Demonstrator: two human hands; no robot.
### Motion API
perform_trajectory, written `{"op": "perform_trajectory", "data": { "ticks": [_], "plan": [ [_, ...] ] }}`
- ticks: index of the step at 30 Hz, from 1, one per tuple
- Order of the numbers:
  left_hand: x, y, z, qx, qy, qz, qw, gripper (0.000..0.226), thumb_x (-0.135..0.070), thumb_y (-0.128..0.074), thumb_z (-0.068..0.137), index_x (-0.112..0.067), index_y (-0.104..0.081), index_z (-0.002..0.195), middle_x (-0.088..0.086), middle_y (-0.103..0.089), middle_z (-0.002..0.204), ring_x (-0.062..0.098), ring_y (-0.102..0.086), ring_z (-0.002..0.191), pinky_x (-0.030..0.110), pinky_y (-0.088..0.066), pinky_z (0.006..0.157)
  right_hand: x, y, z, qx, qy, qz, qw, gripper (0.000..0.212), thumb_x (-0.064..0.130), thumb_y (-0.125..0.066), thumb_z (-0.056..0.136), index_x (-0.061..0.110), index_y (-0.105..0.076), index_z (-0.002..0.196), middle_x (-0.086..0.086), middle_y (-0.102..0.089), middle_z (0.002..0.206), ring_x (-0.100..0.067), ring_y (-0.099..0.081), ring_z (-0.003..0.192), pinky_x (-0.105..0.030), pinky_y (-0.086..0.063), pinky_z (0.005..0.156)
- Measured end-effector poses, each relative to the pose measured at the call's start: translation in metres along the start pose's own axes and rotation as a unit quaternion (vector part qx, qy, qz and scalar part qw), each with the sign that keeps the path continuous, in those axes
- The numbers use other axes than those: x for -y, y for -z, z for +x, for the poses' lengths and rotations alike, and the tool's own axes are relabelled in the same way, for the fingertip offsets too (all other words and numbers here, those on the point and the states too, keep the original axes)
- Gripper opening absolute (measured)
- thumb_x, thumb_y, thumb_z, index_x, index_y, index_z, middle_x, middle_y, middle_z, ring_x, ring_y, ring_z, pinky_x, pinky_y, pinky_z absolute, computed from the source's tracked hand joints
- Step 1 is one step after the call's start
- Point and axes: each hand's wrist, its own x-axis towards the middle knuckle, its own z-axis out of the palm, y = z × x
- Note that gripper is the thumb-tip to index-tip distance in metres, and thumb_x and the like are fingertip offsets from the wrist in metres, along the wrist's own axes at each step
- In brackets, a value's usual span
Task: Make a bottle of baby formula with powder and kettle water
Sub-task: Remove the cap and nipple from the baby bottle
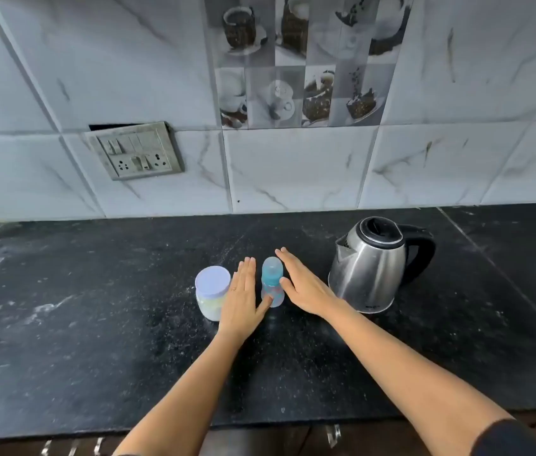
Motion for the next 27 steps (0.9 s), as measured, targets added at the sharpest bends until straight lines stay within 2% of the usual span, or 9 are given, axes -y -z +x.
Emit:
{"op": "perform_trajectory", "data": {
  "ticks": [5,8,10,13,17,22,25,27],
  "plan": [
    [-0.002,-0.007,0.006,0.073,0.150,-0.144,0.975,0.091,-0.031,-0.066,0.087,-0.017,-0.004,0.152,0.000,-0.014,0.159,0.017,-0.014,0.146,0.033,-0.017,0.116,-0.002,0.000,0.005,0.023,-0.022,0.032,0.999,0.058,0.021,-0.046,0.100,0.025,-0.020,0.152,-0.001,-0.027,0.157,-0.019,-0.031,0.142,-0.038,-0.032,0.113],
    [-0.001,-0.015,0.009,0.079,0.168,-0.179,0.966,0.087,-0.030,-0.069,0.084,-0.019,-0.015,0.152,-0.002,-0.029,0.154,0.015,-0.030,0.140,0.029,-0.026,0.111,-0.004,-0.005,0.004,0.009,-0.027,0.077,0.997,0.056,0.023,-0.052,0.097,0.030,-0.027,0.147,0.001,-0.039,0.150,-0.020,-0.046,0.130,-0.042,-0.043,0.106],
    [0.000,-0.021,0.009,0.075,0.170,-0.204,0.961,0.082,-0.031,-0.071,0.081,-0.021,-0.026,0.149,-0.005,-0.041,0.148,0.012,-0.040,0.133,0.027,-0.033,0.108,-0.005,-0.008,0.004,-0.013,-0.032,0.098,0.995,0.053,0.024,-0.057,0.095,0.029,-0.033,0.142,0.001,-0.047,0.142,-0.017,-0.053,0.118,-0.039,-0.048,0.099],
    [-0.002,-0.027,0.006,0.056,0.164,-0.229,0.958,0.073,-0.030,-0.074,0.078,-0.023,-0.039,0.141,-0.011,-0.053,0.134,0.005,-0.049,0.120,0.021,-0.038,0.098,-0.004,-0.010,0.003,-0.045,-0.039,0.113,0.992,0.046,0.026,-0.062,0.092,0.027,-0.041,0.133,0.001,-0.054,0.131,-0.014,-0.057,0.107,-0.031,-0.051,0.090],
    [-0.006,-0.031,0.003,0.025,0.171,-0.246,0.954,0.058,-0.032,-0.075,0.077,-0.025,-0.049,0.128,-0.014,-0.059,0.119,0.002,-0.055,0.108,0.017,-0.042,0.088,-0.006,-0.013,0.003,-0.066,-0.043,0.091,0.993,0.033,0.033,-0.062,0.090,0.029,-0.045,0.118,0.000,-0.058,0.113,-0.011,-0.061,0.091,-0.035,-0.057,0.079],
    [-0.006,-0.036,0.002,0.031,0.185,-0.251,0.950,0.050,-0.033,-0.076,0.075,-0.025,-0.050,0.117,-0.011,-0.060,0.113,0.005,-0.056,0.104,0.023,-0.046,0.087,-0.006,-0.010,0.004,-0.044,-0.053,0.035,0.997,0.033,0.033,-0.052,0.094,0.027,-0.042,0.125,-0.003,-0.057,0.116,-0.013,-0.061,0.089,-0.036,-0.056,0.080],
    [-0.007,-0.037,0.002,0.047,0.184,-0.278,0.942,0.053,-0.030,-0.078,0.075,-0.025,-0.049,0.119,-0.011,-0.061,0.116,0.003,-0.056,0.107,0.021,-0.045,0.092,-0.002,-0.002,0.003,-0.015,-0.051,-0.009,0.999,0.029,0.032,-0.048,0.094,0.027,-0.044,0.122,-0.003,-0.054,0.109,-0.014,-0.056,0.082,-0.032,-0.051,0.071],
    [-0.008,-0.038,0.001,0.053,0.165,-0.266,0.948,0.052,-0.030,-0.078,0.074,-0.026,-0.053,0.120,-0.014,-0.062,0.109,0.001,-0.057,0.101,0.018,-0.044,0.088,0.003,0.003,0.004,0.020,-0.044,-0.097,0.994,0.028,0.033,-0.045,0.094,0.022,-0.044,0.120,-0.004,-0.053,0.106,-0.019,-0.053,0.080,-0.031,-0.044,0.065]
  ]
}}
